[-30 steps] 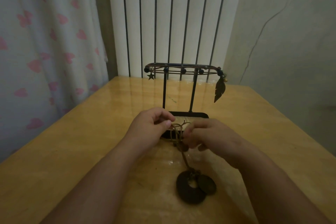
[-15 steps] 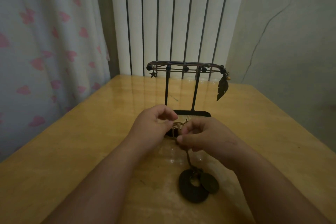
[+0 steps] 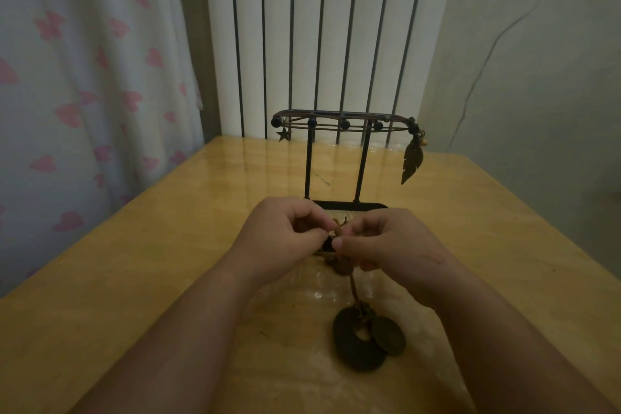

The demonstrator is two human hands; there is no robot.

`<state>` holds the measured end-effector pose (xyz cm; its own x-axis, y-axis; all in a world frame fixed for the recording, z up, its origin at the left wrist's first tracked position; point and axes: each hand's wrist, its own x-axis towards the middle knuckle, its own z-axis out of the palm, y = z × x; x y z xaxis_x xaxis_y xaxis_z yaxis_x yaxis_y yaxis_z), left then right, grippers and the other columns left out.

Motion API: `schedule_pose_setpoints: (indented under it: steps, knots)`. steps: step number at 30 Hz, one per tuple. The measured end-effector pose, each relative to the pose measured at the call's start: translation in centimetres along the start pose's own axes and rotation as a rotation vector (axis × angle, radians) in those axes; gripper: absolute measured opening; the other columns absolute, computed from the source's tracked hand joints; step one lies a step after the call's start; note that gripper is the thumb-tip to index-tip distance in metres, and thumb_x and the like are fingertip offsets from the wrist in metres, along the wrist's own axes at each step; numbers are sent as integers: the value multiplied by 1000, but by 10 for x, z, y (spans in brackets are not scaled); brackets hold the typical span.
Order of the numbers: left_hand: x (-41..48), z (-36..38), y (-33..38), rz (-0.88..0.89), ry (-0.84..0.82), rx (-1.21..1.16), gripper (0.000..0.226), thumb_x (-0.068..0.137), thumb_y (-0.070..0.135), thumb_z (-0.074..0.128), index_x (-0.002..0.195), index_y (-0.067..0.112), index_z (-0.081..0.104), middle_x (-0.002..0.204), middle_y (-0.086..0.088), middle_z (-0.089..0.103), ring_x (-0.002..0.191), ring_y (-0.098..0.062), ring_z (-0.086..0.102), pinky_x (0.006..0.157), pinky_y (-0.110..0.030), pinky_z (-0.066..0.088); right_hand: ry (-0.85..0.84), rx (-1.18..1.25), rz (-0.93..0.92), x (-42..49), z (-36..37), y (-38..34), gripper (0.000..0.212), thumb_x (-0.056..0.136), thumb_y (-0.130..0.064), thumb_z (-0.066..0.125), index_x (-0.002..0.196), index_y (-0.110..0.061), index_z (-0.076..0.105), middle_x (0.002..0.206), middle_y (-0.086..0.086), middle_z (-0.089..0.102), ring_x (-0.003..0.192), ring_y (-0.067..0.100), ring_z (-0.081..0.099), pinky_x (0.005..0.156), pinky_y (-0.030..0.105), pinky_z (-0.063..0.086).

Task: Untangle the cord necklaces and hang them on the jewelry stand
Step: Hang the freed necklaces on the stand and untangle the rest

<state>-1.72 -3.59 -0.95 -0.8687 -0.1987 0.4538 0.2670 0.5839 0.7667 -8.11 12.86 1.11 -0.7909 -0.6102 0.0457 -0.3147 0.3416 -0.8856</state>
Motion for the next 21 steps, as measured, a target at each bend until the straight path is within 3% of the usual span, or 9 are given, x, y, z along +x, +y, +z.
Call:
schedule_pose_setpoints:
  steps: [9,21]
  knots:
    - [1,1,-3,-34,-33,37,17,81,19,74,76,34,70,77,10,69,72,-5,65,62,-19,52,-26,-33,-22,1,-2,1,10,89,-14,65,85,-12,74,75,3,73,61,3,66,52,8,45]
    - [4,0,-4,-58,-139,76,22,84,14,67,72,32,61,67,12,59,60,3,51,54,-12,41,-56,-92,-98,1,1,3,14,90,-15,61,82,-14,72,77,6,72,67,9,67,56,10,47]
